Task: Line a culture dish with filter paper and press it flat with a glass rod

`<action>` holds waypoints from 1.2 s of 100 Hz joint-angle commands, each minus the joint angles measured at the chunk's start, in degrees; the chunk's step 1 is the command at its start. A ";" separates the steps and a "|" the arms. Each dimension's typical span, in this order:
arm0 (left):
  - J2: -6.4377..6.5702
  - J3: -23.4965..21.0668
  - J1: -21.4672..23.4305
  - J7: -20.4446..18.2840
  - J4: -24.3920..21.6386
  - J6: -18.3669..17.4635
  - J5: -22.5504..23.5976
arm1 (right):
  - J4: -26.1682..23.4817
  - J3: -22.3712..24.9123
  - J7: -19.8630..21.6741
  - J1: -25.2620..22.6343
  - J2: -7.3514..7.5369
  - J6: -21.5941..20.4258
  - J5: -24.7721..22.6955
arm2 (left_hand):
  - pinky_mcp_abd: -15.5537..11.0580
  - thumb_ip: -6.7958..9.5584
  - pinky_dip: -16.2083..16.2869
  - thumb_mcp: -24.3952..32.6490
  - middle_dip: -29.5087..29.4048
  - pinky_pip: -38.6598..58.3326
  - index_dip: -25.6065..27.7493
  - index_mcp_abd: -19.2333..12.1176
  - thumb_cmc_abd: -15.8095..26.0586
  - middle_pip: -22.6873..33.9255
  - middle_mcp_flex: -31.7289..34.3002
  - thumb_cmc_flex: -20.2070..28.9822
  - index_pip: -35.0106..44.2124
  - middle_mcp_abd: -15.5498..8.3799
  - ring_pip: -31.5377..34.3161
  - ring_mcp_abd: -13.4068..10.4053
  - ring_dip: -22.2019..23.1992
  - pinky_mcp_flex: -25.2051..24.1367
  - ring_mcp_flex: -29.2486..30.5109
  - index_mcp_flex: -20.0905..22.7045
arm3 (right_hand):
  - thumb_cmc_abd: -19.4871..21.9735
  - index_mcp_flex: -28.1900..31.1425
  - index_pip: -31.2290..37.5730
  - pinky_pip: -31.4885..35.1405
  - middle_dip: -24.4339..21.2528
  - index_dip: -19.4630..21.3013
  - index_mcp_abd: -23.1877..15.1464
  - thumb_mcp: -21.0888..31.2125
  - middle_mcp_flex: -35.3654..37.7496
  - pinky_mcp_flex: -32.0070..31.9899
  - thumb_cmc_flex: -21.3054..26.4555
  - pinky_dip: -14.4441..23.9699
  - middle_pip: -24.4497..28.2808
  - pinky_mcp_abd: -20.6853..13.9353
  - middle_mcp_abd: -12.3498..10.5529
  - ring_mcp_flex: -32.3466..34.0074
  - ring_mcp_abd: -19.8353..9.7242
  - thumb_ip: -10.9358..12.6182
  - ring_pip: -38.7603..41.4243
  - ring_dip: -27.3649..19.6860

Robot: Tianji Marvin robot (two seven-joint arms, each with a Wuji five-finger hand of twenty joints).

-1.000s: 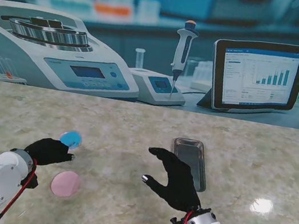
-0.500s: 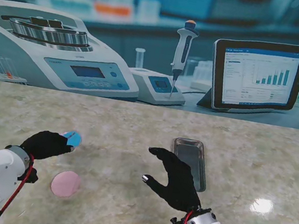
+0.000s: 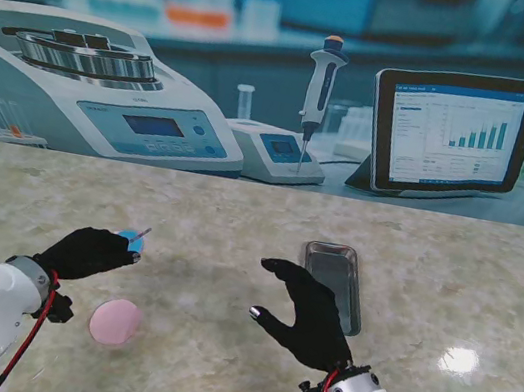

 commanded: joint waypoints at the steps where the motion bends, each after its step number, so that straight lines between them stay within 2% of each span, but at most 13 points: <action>1: 0.06 0.10 0.76 -1.17 -1.98 -0.85 -0.81 | -0.48 -0.03 -0.25 -0.65 -0.29 0.03 -0.19 | 0.90 -0.64 -1.29 1.97 0.01 9.07 0.50 2.63 -0.96 3.46 2.32 -2.19 3.84 -6.11 3.98 -2.83 -0.72 2.47 2.79 2.75 | 0.47 -1.44 0.33 1.21 0.35 0.13 -0.39 0.82 -1.37 -0.26 -0.53 1.28 0.48 -1.65 -1.51 -0.71 -1.93 1.17 -1.26 -0.60; 51: 1.01 1.79 3.76 -8.03 -9.20 -4.41 -13.25 | -1.87 0.36 1.39 0.41 0.21 -0.25 -2.21 | 1.08 -0.71 -1.14 1.59 0.04 9.10 0.39 2.71 -0.75 3.45 2.33 -1.85 3.88 -6.09 4.00 -2.82 -0.78 2.55 2.78 2.73 | 0.34 -1.63 0.60 2.33 0.37 0.28 -0.58 3.22 -1.51 -0.02 1.28 1.47 0.73 -1.62 -1.64 -0.53 -1.93 1.91 -1.12 -0.65; 85: 1.60 2.45 4.86 -11.65 -11.51 -5.08 -19.09 | -2.29 -0.53 3.77 2.13 0.76 -0.06 -3.38 | 1.10 -0.67 -1.05 1.23 0.04 9.16 0.37 2.87 -0.57 3.45 2.33 -1.65 3.84 -6.09 4.04 -2.74 -0.76 2.65 2.82 2.67 | -0.47 -2.15 1.03 2.97 0.16 0.40 -0.76 9.83 -1.53 0.26 2.25 1.33 0.75 -1.70 -1.71 -0.42 -1.99 3.66 -0.82 -0.67; 120: 2.03 3.75 5.22 -14.22 -13.13 -5.10 -23.37 | -2.82 -2.03 5.85 3.59 1.16 -0.24 -3.44 | 1.09 -0.62 -1.04 0.80 0.04 9.25 0.34 2.94 -0.44 3.44 2.33 -1.41 3.87 -6.09 4.10 -2.59 -0.75 2.82 2.91 2.73 | -1.65 -1.78 1.29 4.32 0.34 0.46 -0.40 11.33 -1.16 1.70 1.21 1.66 1.34 -1.40 -1.43 1.17 -1.46 3.27 0.14 -0.41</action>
